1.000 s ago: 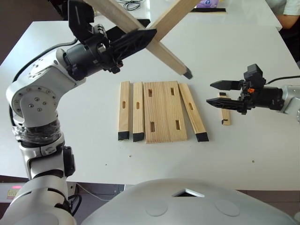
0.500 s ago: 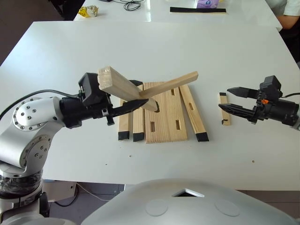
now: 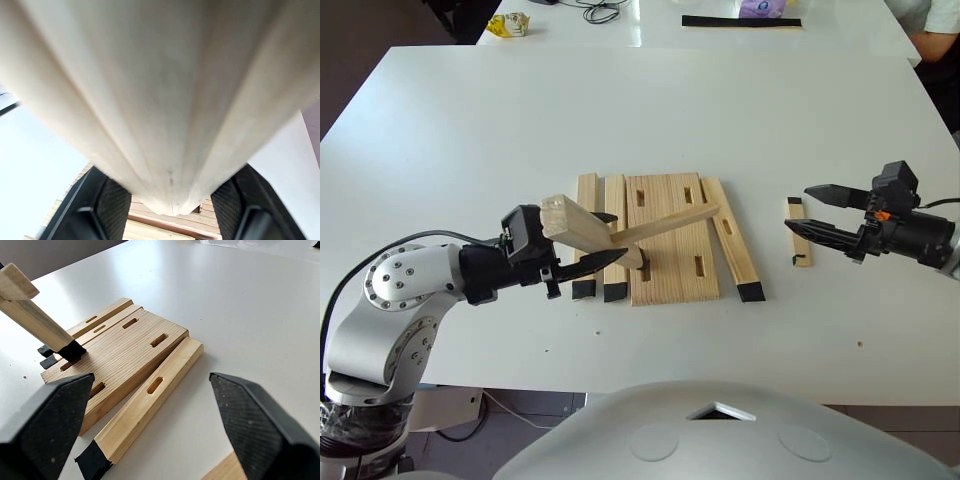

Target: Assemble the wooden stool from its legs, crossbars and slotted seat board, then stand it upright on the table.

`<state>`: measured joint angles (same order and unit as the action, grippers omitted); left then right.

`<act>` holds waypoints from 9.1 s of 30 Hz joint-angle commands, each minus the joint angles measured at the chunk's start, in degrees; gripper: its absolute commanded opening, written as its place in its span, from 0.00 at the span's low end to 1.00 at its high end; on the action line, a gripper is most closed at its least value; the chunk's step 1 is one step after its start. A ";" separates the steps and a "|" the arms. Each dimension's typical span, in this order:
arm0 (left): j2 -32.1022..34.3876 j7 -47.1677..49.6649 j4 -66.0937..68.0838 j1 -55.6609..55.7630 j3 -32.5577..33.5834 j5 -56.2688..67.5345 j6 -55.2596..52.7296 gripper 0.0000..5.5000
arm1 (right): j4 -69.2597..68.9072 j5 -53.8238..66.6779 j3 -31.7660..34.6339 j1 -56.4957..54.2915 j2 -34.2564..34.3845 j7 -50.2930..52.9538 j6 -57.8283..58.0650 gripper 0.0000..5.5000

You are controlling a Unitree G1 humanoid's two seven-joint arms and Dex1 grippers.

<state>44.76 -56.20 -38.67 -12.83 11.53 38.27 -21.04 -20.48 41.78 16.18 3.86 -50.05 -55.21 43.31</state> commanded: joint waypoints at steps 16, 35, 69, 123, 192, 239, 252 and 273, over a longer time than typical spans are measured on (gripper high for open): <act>1.32 -0.05 -0.07 -0.24 -2.30 -3.20 1.75 0.37 | 0.42 -2.06 -1.20 -0.68 0.43 2.40 -1.06 0.77; 4.31 -2.63 0.02 -4.83 -2.83 -6.12 7.12 0.37 | 0.07 -3.54 0.06 0.51 -0.31 2.44 -0.96 0.77; 7.09 -3.03 1.10 -7.19 -5.05 -9.07 9.19 0.37 | -1.44 -5.29 0.76 4.12 -0.17 3.49 -1.75 0.77; 11.29 -0.35 8.91 7.84 -16.81 -5.54 -4.83 0.37 | -3.19 -6.45 -2.02 4.34 1.50 5.19 -1.60 0.77; 1.35 2.40 11.68 3.96 -23.98 -24.61 4.24 0.92 | -1.45 -7.55 -5.03 0.77 2.21 4.97 -2.52 0.77; 4.39 -0.87 14.71 6.56 -13.87 -19.64 5.37 0.92 | -2.83 -7.61 -3.42 2.58 3.43 7.79 -2.93 0.77; 8.39 8.58 10.02 4.47 3.79 -6.34 -25.22 0.92 | -8.82 -6.78 3.07 12.44 5.70 10.35 -2.59 0.77; -12.44 40.19 1.51 16.10 8.33 -0.71 -71.44 0.92 | -9.52 -7.12 2.16 13.44 6.04 11.44 -2.78 0.77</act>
<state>33.01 -17.31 -36.72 2.83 18.97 35.88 -91.74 -29.12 34.85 18.16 16.69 -44.49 -44.41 40.76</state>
